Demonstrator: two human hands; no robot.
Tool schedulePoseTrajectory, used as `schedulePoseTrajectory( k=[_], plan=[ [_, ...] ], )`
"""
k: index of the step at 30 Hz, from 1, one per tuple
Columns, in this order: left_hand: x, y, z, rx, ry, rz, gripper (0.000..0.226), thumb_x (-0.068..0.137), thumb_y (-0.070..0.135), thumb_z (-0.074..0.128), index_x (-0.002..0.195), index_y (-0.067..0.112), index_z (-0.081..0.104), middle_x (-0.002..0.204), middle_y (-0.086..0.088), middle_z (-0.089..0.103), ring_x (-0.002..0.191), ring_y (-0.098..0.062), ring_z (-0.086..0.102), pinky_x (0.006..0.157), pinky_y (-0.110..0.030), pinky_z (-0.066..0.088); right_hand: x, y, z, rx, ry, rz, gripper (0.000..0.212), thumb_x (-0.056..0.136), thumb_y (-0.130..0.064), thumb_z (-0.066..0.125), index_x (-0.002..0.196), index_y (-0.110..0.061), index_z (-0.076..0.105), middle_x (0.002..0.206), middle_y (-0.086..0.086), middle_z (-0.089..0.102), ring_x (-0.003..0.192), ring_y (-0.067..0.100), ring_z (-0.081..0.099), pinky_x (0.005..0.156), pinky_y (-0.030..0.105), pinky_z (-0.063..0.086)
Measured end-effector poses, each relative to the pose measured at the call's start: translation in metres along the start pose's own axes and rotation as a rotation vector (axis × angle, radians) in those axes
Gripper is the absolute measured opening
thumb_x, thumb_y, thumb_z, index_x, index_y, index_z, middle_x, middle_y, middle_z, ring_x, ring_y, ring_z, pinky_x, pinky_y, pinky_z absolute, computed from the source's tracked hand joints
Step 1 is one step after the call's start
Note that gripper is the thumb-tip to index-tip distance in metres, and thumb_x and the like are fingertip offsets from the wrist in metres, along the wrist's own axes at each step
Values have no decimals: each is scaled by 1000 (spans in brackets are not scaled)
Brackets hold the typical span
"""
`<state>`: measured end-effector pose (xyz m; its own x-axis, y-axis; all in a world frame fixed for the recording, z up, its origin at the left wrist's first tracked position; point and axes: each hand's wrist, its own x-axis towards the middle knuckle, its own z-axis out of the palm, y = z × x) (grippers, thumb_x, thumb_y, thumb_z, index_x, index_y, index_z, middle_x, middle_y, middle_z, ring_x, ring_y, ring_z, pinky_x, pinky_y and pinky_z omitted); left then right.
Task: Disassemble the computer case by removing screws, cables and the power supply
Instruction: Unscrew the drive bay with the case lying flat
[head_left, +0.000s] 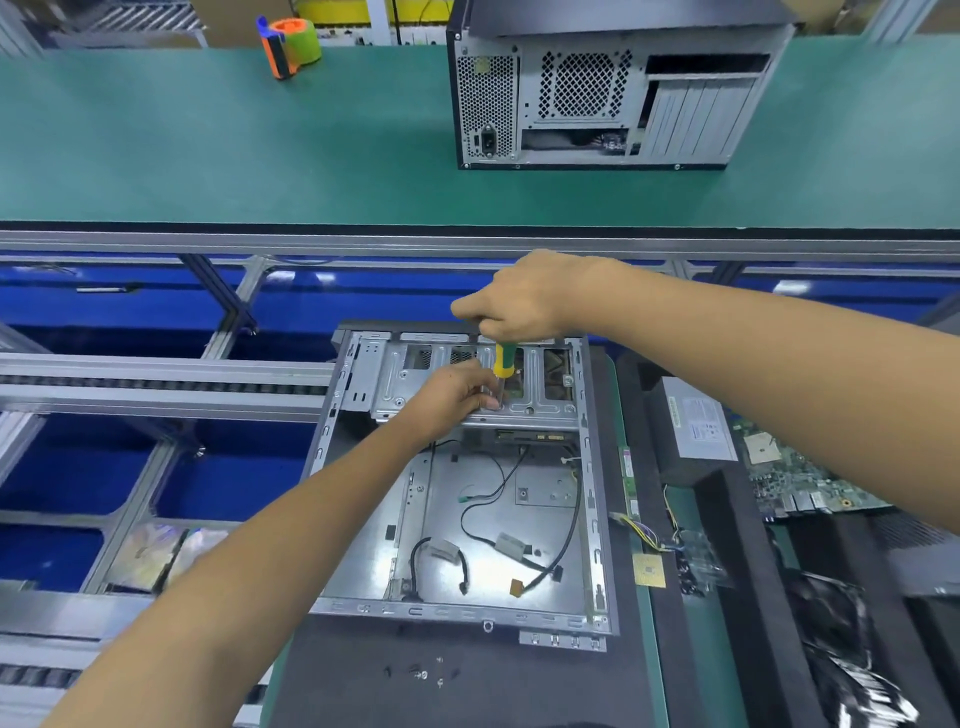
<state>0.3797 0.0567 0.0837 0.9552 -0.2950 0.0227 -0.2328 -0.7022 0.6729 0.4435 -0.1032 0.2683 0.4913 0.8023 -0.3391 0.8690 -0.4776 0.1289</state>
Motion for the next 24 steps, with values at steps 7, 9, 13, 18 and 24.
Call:
schedulePoseTrajectory(
  k=[7, 9, 13, 18, 24],
  plan=[
    [-2, -1, 1, -44, 19, 31, 11, 86, 17, 81, 91, 11, 73, 91, 1, 65, 74, 4, 53, 67, -10, 37, -2, -1, 6, 582, -56, -86, 29, 74, 11, 51, 92, -11, 54, 93, 6, 46, 68, -3, 47, 43, 18, 34],
    [-2, -1, 2, -41, 18, 30, 12, 86, 18, 81, 90, 11, 72, 87, 5, 62, 72, 2, 52, 65, -10, 36, -4, 0, 4, 533, -77, -54, 27, 79, 5, 56, 99, -12, 54, 94, 5, 46, 63, 2, 47, 39, 16, 32],
    [-2, -3, 3, -57, 17, -4, 15, 86, 22, 82, 91, 14, 71, 86, 7, 60, 68, -2, 50, 62, -12, 35, -7, 1, 0, 98, -69, 98, 24, 99, -47, 43, 99, -23, 48, 78, -2, 54, 64, 15, 47, 54, 34, 26],
    [-2, -2, 4, -137, -8, -41, 19, 82, 29, 85, 89, 20, 70, 90, -1, 63, 64, -7, 46, 61, -22, 40, -4, 0, 5, 103, 12, 96, 30, 105, -32, 28, 77, -25, 36, 71, -5, 46, 61, 14, 38, 54, 35, 21],
    [1, -6, 2, -308, -6, -99, 12, 85, 18, 81, 91, 25, 72, 91, -20, 67, 77, -43, 56, 68, -47, 49, -5, 0, 2, 471, -28, 48, 17, 83, -5, 53, 93, -18, 55, 85, -3, 45, 63, 13, 41, 44, 17, 31]
  ],
)
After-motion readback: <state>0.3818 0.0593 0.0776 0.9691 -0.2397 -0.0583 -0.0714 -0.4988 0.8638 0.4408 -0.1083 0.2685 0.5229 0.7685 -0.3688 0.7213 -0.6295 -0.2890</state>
